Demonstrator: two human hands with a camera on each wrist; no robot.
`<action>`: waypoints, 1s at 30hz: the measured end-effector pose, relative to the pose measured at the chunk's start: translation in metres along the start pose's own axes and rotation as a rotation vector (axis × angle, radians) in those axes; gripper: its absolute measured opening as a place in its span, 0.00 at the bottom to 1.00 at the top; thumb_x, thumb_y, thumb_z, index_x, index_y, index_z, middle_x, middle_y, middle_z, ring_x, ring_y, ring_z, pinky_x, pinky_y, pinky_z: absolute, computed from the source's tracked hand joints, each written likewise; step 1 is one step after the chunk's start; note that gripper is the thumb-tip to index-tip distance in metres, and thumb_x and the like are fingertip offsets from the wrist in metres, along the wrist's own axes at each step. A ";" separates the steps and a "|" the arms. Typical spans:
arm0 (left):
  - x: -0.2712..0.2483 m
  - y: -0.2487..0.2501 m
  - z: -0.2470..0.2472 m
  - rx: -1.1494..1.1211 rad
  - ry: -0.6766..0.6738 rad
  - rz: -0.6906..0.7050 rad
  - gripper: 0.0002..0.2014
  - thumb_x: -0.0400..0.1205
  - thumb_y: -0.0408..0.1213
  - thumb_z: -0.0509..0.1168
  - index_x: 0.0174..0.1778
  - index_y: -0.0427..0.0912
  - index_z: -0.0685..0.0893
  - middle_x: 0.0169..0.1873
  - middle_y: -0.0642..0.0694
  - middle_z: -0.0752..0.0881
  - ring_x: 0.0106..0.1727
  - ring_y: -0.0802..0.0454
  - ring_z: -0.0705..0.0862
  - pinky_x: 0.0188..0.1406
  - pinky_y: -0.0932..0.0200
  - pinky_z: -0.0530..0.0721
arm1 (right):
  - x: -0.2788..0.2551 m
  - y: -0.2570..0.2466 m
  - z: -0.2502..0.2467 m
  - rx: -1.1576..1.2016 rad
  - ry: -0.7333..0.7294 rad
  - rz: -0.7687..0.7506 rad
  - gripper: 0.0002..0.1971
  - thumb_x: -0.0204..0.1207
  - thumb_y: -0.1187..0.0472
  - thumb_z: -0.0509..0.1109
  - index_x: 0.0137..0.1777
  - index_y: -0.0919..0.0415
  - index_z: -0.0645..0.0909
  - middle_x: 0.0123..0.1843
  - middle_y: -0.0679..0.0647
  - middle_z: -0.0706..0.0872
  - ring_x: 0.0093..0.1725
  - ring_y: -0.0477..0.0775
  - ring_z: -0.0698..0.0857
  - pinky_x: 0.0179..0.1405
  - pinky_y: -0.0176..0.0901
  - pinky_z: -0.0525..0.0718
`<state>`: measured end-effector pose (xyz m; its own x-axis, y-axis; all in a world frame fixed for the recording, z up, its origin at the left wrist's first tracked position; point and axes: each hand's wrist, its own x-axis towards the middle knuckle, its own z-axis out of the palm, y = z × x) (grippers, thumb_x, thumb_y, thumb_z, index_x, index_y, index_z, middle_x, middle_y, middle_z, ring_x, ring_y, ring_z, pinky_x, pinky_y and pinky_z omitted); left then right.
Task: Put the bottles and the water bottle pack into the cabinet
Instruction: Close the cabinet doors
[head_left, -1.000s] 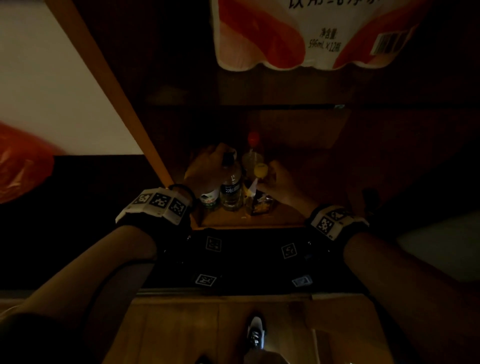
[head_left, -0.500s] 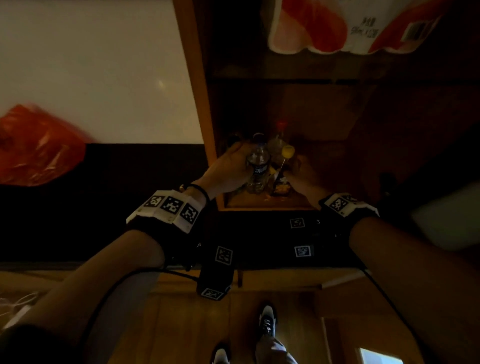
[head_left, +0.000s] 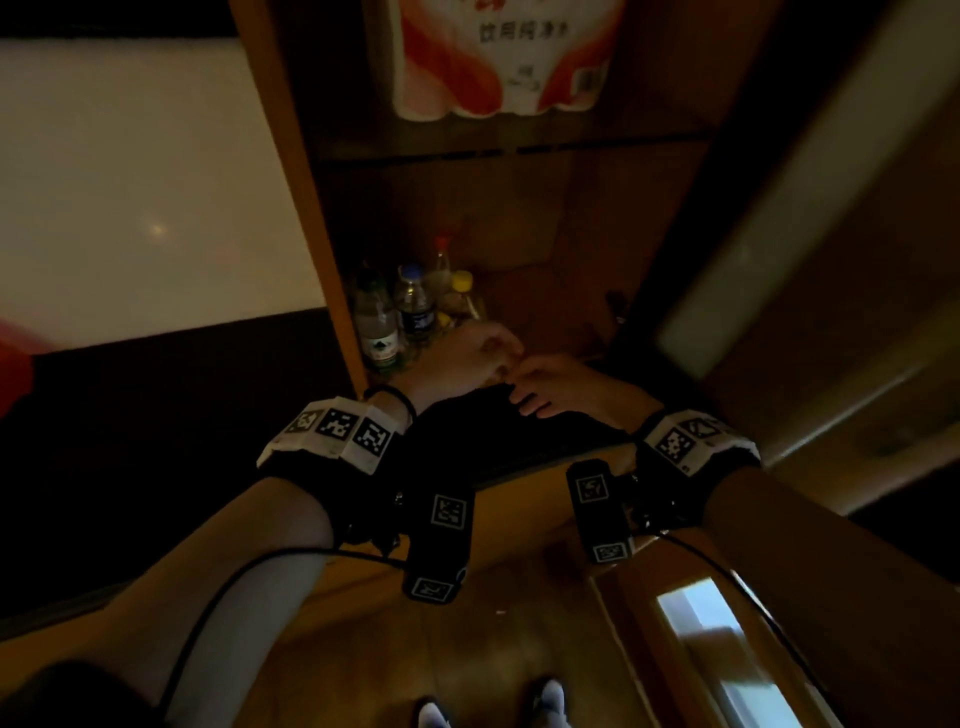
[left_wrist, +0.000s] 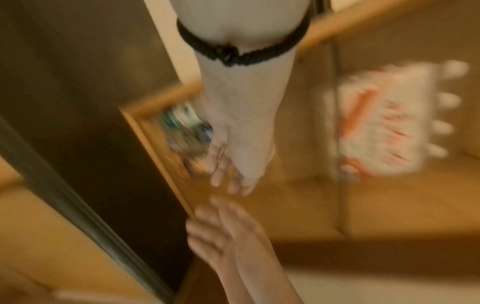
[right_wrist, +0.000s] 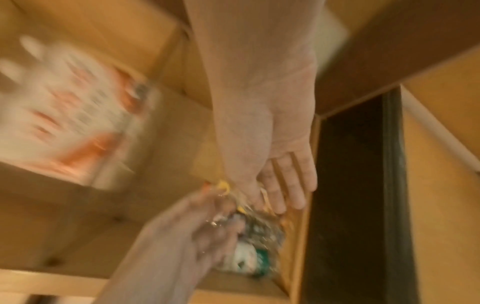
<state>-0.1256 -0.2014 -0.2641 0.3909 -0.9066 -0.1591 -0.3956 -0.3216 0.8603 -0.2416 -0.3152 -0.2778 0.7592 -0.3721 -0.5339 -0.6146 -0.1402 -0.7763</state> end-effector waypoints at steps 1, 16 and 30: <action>0.002 0.016 0.006 -0.012 0.025 0.051 0.08 0.84 0.34 0.60 0.50 0.44 0.85 0.48 0.40 0.89 0.52 0.45 0.89 0.59 0.42 0.86 | -0.009 -0.002 -0.008 0.024 0.047 -0.024 0.17 0.86 0.61 0.60 0.71 0.68 0.74 0.42 0.54 0.82 0.35 0.50 0.79 0.35 0.36 0.76; -0.031 0.199 0.107 -0.235 0.232 0.377 0.14 0.88 0.43 0.55 0.66 0.45 0.79 0.46 0.58 0.80 0.49 0.59 0.82 0.55 0.54 0.82 | -0.212 0.016 -0.106 -0.074 0.696 -0.705 0.11 0.80 0.73 0.60 0.54 0.62 0.82 0.41 0.41 0.84 0.41 0.33 0.84 0.41 0.27 0.81; -0.075 0.328 0.251 -0.222 0.197 0.562 0.20 0.86 0.44 0.61 0.74 0.46 0.70 0.70 0.52 0.75 0.60 0.72 0.79 0.52 0.78 0.79 | -0.346 0.106 -0.161 0.046 1.498 -0.874 0.22 0.70 0.67 0.61 0.66 0.65 0.72 0.61 0.56 0.70 0.62 0.58 0.77 0.57 0.35 0.83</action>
<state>-0.4933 -0.3074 -0.0909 0.3281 -0.8463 0.4197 -0.4116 0.2719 0.8699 -0.6043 -0.3490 -0.1213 -0.0205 -0.6693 0.7427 -0.1378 -0.7339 -0.6652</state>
